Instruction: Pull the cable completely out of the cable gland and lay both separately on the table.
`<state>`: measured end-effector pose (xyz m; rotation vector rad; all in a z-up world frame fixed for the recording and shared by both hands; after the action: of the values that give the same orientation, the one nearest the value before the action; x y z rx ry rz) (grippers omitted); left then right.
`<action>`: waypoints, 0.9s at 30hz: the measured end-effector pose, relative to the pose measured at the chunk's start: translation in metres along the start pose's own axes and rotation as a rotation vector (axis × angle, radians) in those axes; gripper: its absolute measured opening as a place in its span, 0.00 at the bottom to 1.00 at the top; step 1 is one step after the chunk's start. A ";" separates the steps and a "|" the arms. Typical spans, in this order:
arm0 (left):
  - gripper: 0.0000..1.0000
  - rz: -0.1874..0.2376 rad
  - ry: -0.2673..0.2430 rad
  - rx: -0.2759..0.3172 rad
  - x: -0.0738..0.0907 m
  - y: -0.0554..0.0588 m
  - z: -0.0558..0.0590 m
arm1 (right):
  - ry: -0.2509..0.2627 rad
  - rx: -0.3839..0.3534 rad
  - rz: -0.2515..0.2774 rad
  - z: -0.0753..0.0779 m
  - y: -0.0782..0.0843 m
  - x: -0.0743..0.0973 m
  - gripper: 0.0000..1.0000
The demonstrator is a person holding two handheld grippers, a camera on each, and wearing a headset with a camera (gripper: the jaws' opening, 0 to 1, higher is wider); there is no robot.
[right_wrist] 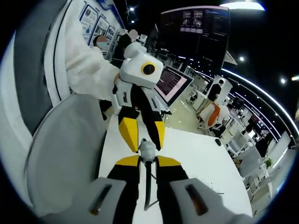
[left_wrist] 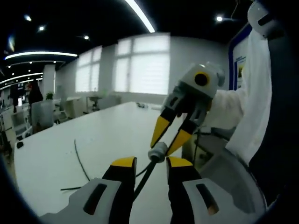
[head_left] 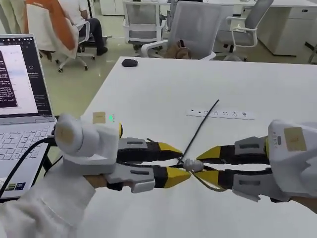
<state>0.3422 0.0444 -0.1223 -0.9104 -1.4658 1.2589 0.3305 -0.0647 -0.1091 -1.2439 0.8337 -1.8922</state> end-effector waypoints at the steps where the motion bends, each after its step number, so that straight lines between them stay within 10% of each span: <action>1: 0.22 0.024 0.014 0.012 0.000 -0.003 0.002 | 0.000 -0.006 0.012 0.000 -0.001 0.001 0.10; 13: 0.16 0.062 0.049 0.091 0.004 0.000 0.002 | -0.018 -0.068 0.170 0.000 0.003 -0.004 0.12; 21: 0.16 0.096 0.055 0.010 0.015 -0.007 0.009 | -0.173 -0.623 0.421 0.007 0.007 0.002 0.28; 27: 0.16 0.106 0.046 -0.073 0.017 -0.011 0.011 | -0.266 -0.749 0.446 0.006 0.009 -0.002 0.29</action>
<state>0.3277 0.0558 -0.1078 -1.0706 -1.4510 1.2594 0.3382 -0.0685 -0.1154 -1.5213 1.5911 -1.0450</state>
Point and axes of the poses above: the centre of the closed fingertips' face, and the gripper's own axes: x roughly backward along the fingers, z roughly to its right, y roughly out of its underside, the point moved 6 cm from there along x, roughly backward along the fingers, and after that the axes turned 4 degrees about -x, right-handed, at the moved point
